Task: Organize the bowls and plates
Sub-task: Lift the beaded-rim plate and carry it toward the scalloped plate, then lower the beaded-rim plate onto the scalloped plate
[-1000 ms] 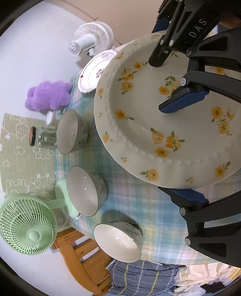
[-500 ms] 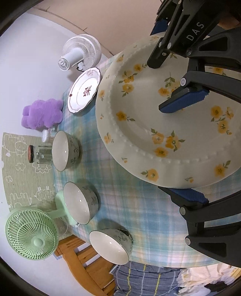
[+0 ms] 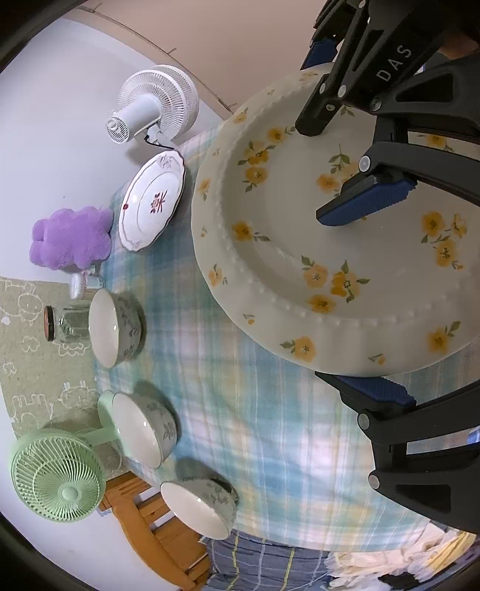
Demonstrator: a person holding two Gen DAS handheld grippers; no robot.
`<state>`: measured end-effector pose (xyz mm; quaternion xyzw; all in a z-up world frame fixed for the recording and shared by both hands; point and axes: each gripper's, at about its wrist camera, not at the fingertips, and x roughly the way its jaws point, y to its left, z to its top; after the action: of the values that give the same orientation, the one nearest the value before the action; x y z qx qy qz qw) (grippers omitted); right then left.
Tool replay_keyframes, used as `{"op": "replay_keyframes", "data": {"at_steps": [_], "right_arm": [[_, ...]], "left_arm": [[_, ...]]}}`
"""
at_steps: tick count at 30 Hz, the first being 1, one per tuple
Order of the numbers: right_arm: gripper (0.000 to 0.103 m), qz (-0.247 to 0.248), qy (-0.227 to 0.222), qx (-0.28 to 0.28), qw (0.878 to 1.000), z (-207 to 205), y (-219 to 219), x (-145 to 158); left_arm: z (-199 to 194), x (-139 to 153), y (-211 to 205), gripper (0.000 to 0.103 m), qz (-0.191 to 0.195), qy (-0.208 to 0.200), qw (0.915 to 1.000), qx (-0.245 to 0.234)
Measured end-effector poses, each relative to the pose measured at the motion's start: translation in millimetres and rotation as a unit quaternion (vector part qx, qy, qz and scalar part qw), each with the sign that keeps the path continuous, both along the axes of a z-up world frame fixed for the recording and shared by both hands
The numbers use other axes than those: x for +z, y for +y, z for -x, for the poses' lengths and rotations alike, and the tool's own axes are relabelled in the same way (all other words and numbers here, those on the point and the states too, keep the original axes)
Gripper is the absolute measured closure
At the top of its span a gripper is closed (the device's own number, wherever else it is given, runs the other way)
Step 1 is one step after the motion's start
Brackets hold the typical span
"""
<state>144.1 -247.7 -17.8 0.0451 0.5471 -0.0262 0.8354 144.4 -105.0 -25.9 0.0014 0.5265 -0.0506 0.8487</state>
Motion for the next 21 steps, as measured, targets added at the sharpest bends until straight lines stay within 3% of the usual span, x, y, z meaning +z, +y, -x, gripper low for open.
{"op": "replay_keyframes", "data": {"at_steps": [21], "right_arm": [[0.044,0.026,0.038,0.044,0.998,-21.0,-81.4,-33.2]], "left_arm": [[-5.1,-49.0,-76.6,0.028,0.028,0.061,0.9967,0.046]]}}
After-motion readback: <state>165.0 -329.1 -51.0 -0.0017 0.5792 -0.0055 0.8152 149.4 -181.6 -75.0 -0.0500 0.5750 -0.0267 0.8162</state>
